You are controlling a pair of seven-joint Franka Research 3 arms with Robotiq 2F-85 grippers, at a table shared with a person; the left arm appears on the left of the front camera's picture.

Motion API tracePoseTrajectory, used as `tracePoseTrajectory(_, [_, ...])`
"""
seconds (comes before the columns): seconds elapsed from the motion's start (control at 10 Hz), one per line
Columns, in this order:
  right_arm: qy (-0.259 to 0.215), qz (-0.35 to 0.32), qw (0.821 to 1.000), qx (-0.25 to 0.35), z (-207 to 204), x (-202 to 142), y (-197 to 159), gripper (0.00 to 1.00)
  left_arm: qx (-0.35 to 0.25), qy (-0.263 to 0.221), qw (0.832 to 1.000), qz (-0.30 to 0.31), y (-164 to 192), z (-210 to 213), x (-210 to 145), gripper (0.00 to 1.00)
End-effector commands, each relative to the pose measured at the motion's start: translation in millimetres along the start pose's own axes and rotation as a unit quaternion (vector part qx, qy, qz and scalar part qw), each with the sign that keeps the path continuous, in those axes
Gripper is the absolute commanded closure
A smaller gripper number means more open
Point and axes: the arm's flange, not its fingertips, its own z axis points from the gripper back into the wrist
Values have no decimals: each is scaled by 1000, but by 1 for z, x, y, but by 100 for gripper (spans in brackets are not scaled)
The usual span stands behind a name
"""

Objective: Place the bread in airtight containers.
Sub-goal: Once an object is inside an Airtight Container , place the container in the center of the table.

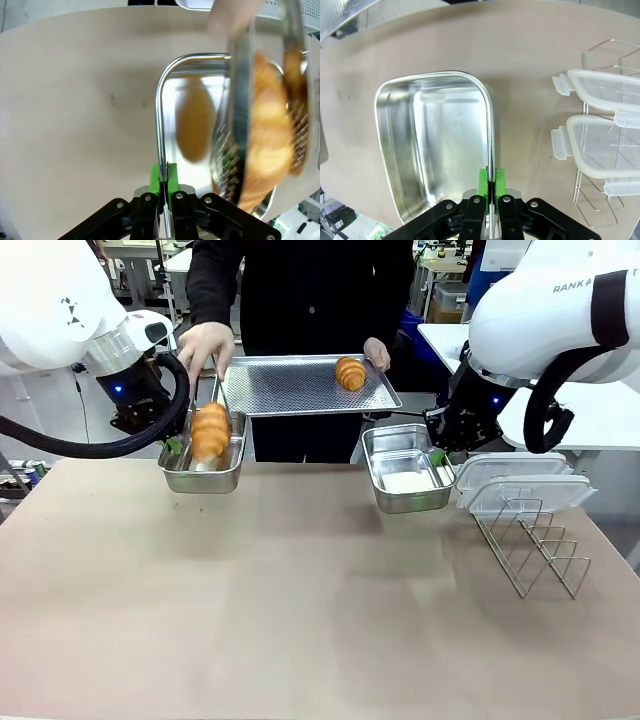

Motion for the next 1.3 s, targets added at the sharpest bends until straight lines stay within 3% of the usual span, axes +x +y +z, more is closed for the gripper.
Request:
tracePoseTrajectory(0.0, [-3, -3, 1000, -5, 3, 0, 1, 100, 2, -5, 1000, 2, -1, 5, 0, 100])
tracePoseTrajectory(1.0, [-3, -3, 1000, -5, 3, 0, 1, 100, 2, -5, 1000, 2, -1, 5, 0, 100])
tracePoseTrajectory(1.1, [-3, -3, 1000, -5, 3, 0, 1, 100, 0, 0, 1000, 0, 0, 0, 0, 93])
tracePoseTrajectory(1.2, [-3, -3, 1000, -5, 3, 0, 1, 100, -1, 16, 1000, -3, 9, -9, -2, 93])
